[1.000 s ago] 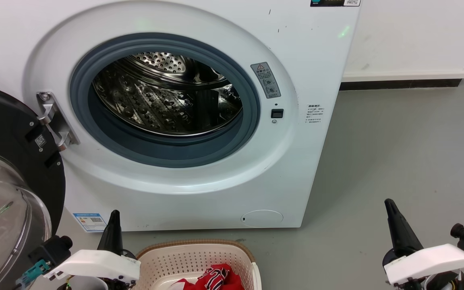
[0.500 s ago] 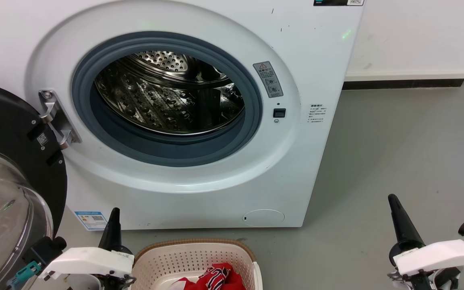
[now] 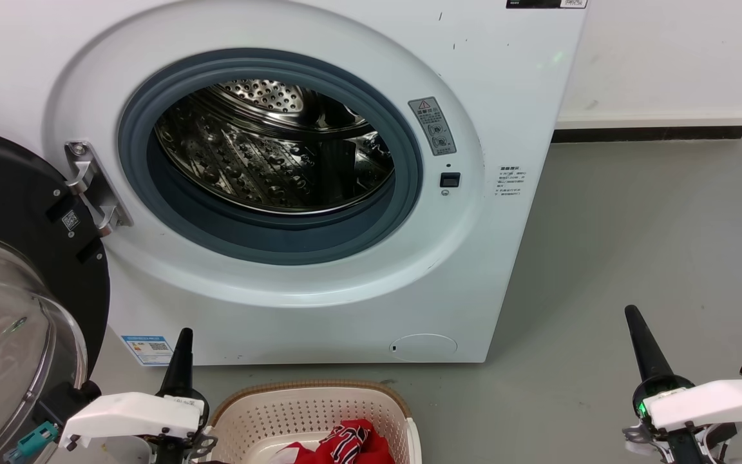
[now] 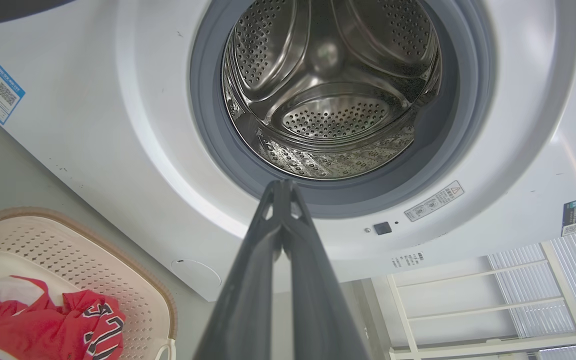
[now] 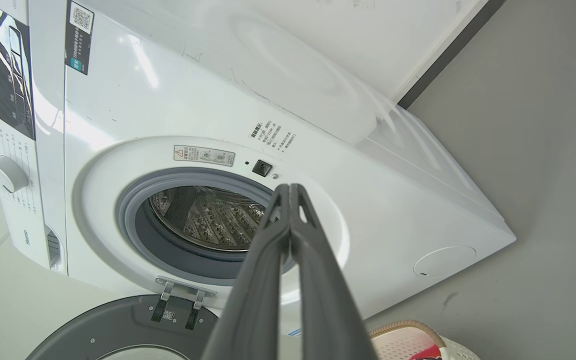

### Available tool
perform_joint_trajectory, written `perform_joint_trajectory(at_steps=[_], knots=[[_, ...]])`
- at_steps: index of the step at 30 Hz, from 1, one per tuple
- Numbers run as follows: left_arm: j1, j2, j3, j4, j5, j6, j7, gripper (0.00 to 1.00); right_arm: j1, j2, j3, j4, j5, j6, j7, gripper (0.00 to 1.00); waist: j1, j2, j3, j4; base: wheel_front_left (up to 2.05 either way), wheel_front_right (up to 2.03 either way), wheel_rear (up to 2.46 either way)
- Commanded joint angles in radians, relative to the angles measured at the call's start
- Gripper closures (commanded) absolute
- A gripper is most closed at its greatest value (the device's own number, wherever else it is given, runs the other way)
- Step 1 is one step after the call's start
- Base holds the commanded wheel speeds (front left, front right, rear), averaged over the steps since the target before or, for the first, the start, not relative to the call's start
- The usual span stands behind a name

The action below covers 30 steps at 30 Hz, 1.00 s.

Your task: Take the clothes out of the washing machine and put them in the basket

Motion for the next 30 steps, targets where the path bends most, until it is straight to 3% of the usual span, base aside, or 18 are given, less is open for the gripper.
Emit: perform_joint_trajectory(at_steps=[1,30], knots=[[-0.026,0.001,0.005,-0.012,-0.028,-0.008,0.007,1.00,-0.021,-0.007,-0.004,-0.001,0.034,0.000,0.006,1.00,0.0000,-0.0001,0.000,0.001,0.00,0.00,0.00],[-0.036,-0.010,0.031,-0.014,-0.289,-0.033,0.073,1.00,-0.052,-0.004,-0.029,0.037,0.308,0.000,0.044,1.00,0.0000,-0.0001,0.007,0.013,0.00,0.00,0.00]])
